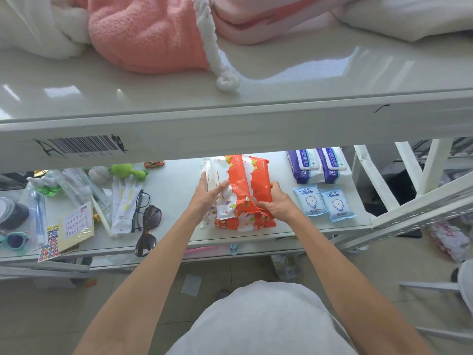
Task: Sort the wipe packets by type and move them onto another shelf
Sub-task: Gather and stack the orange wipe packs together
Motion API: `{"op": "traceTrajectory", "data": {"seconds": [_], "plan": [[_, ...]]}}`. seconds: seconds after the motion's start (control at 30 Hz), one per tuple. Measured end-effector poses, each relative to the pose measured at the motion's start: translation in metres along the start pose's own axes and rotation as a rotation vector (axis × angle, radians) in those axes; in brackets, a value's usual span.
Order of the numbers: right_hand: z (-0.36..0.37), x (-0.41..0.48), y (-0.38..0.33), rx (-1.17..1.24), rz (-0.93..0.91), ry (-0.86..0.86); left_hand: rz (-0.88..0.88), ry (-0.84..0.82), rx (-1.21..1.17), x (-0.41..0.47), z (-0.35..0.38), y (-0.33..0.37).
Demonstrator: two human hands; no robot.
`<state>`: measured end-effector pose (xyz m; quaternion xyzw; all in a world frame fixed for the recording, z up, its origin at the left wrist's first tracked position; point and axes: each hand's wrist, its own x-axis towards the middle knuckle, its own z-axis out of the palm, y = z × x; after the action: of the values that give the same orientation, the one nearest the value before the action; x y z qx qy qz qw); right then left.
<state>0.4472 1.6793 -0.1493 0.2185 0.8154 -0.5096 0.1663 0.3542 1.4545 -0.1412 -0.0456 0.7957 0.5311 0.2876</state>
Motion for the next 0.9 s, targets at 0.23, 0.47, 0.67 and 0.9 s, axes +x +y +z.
{"op": "traceTrajectory", "data": {"seconds": [0.23, 0.47, 0.67, 0.9], "plan": [[-0.004, -0.018, 0.016, 0.187, 0.073, -0.062, -0.060, 0.390, 0.084, -0.026, -0.001, -0.007], [-0.002, -0.027, 0.015, 0.302, 0.088, -0.132, -0.209, 0.245, -0.004, -0.047, -0.009, -0.044], [0.002, -0.029, 0.006, 0.232, 0.065, -0.135, -0.166, 0.192, -0.003, -0.051, -0.011, -0.047], [-0.024, -0.016, 0.010, -0.007, 0.097, -0.008, -0.242, 0.185, 0.030, -0.055, -0.019, -0.033]]}}
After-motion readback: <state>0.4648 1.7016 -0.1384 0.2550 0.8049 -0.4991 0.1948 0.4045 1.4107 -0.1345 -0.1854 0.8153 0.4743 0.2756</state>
